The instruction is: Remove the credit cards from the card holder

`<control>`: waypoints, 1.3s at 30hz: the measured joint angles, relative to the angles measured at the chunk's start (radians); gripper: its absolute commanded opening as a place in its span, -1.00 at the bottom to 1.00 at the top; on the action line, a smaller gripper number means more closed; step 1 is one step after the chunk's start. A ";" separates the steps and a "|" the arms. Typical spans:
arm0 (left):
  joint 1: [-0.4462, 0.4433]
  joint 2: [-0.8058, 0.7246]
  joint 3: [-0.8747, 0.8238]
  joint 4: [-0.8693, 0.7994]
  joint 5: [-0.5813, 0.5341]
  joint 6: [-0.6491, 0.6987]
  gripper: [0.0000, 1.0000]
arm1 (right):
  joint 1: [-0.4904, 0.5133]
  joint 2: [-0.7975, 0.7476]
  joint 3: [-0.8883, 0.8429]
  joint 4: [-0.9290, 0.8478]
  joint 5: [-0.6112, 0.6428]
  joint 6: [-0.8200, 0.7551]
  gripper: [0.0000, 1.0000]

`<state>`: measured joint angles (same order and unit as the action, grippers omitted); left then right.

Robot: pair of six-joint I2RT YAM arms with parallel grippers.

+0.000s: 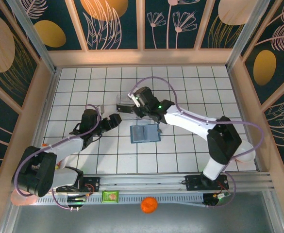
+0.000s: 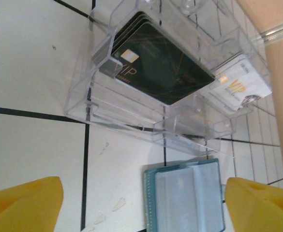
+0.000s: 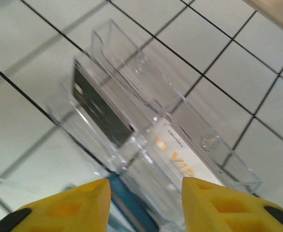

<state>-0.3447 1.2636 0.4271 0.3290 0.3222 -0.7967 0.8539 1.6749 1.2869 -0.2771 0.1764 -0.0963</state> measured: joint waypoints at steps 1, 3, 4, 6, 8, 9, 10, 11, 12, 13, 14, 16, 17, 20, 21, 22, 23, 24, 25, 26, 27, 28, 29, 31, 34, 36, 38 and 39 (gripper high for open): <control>0.000 -0.014 0.000 -0.001 -0.004 0.000 0.97 | -0.006 -0.016 -0.011 0.010 -0.036 0.045 -0.17; 0.000 -0.045 0.000 -0.004 -0.014 0.005 0.97 | -0.015 -0.045 -0.050 0.014 -0.113 0.131 -0.40; 0.000 -0.062 0.000 -0.008 -0.019 0.007 0.97 | -0.017 -0.053 -0.074 0.014 -0.149 0.172 -0.59; 0.000 -0.093 0.000 -0.019 -0.032 0.007 0.98 | -0.016 -0.055 -0.114 0.009 -0.202 0.238 -0.88; 0.000 -0.126 -0.002 -0.030 -0.050 0.008 0.97 | -0.010 -0.049 -0.148 -0.012 -0.231 0.285 -1.00; 0.000 -0.139 -0.003 -0.034 -0.058 0.008 0.97 | -0.008 -0.043 -0.152 -0.023 -0.233 0.301 -1.00; 0.000 -0.156 -0.005 -0.040 -0.070 0.008 0.97 | -0.005 -0.031 -0.153 -0.030 -0.234 0.318 -1.00; 0.000 -0.168 -0.008 -0.045 -0.077 0.008 0.97 | -0.002 -0.020 -0.153 -0.032 -0.233 0.330 -1.00; 0.000 -0.177 -0.010 -0.050 -0.086 0.008 0.97 | 0.002 -0.009 -0.152 -0.035 -0.230 0.340 -1.00; 0.000 -0.183 -0.012 -0.053 -0.093 0.008 0.97 | 0.006 0.006 -0.149 -0.041 -0.224 0.348 -1.00; 0.000 -0.187 -0.013 -0.058 -0.098 0.008 0.97 | 0.012 0.023 -0.145 -0.045 -0.217 0.354 -1.00; 0.000 -0.188 -0.016 -0.066 -0.105 0.008 0.97 | 0.024 0.061 -0.132 -0.053 -0.195 0.360 -1.00; 0.000 -0.188 -0.018 -0.072 -0.108 0.008 0.97 | 0.029 0.082 -0.125 -0.055 -0.181 0.362 -1.00; 0.000 -0.188 -0.021 -0.077 -0.115 0.008 0.97 | 0.038 0.145 -0.107 -0.063 -0.131 0.361 -1.00; 0.000 -0.188 -0.021 -0.080 -0.116 0.008 0.97 | 0.038 0.160 -0.104 -0.067 -0.115 0.360 -1.00; 0.000 -0.188 -0.021 -0.084 -0.119 0.008 0.97 | 0.038 0.175 -0.098 -0.073 -0.095 0.360 -1.00; 0.000 -0.188 -0.021 -0.087 -0.122 0.008 0.97 | 0.038 0.187 -0.093 -0.076 -0.078 0.360 -1.00; 0.000 -0.188 -0.021 -0.090 -0.122 0.008 0.97 | 0.036 0.198 -0.084 -0.082 -0.057 0.358 -1.00; 0.000 -0.188 -0.021 -0.094 -0.122 0.009 0.97 | 0.035 0.207 -0.076 -0.085 -0.038 0.357 -1.00; 0.000 -0.188 -0.021 -0.096 -0.123 0.009 0.97 | 0.033 0.213 -0.069 -0.087 -0.021 0.357 -1.00; 0.000 -0.188 -0.021 -0.098 -0.124 0.009 0.97 | 0.030 0.219 -0.060 -0.089 -0.004 0.357 -1.00; 0.000 -0.188 -0.021 -0.100 -0.125 0.010 0.97 | 0.026 0.221 -0.053 -0.089 0.012 0.356 -1.00; 0.000 -0.188 -0.022 -0.100 -0.125 0.010 0.97 | 0.021 0.222 -0.047 -0.089 0.025 0.353 -1.00; 0.000 -0.188 -0.022 -0.102 -0.125 0.011 0.97 | 0.008 0.222 -0.038 -0.089 0.050 0.344 -1.00; 0.000 -0.188 -0.022 -0.102 -0.125 0.011 0.97 | -0.011 0.222 -0.029 -0.087 0.072 0.338 -1.00; 0.000 -0.188 -0.022 -0.102 -0.125 0.011 0.97 | -0.021 0.222 -0.024 -0.086 0.077 0.338 -1.00; 0.000 -0.188 -0.022 -0.102 -0.125 0.011 0.97 | -0.028 0.227 -0.013 -0.086 0.080 0.338 -1.00; 0.000 -0.188 -0.022 -0.102 -0.125 0.011 0.97 | -0.030 0.233 -0.002 -0.086 0.084 0.338 -1.00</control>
<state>-0.3450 1.0760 0.4053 0.2268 0.1970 -0.7860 0.8238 1.9076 1.2850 -0.3630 0.2607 0.2417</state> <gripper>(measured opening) 0.986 0.052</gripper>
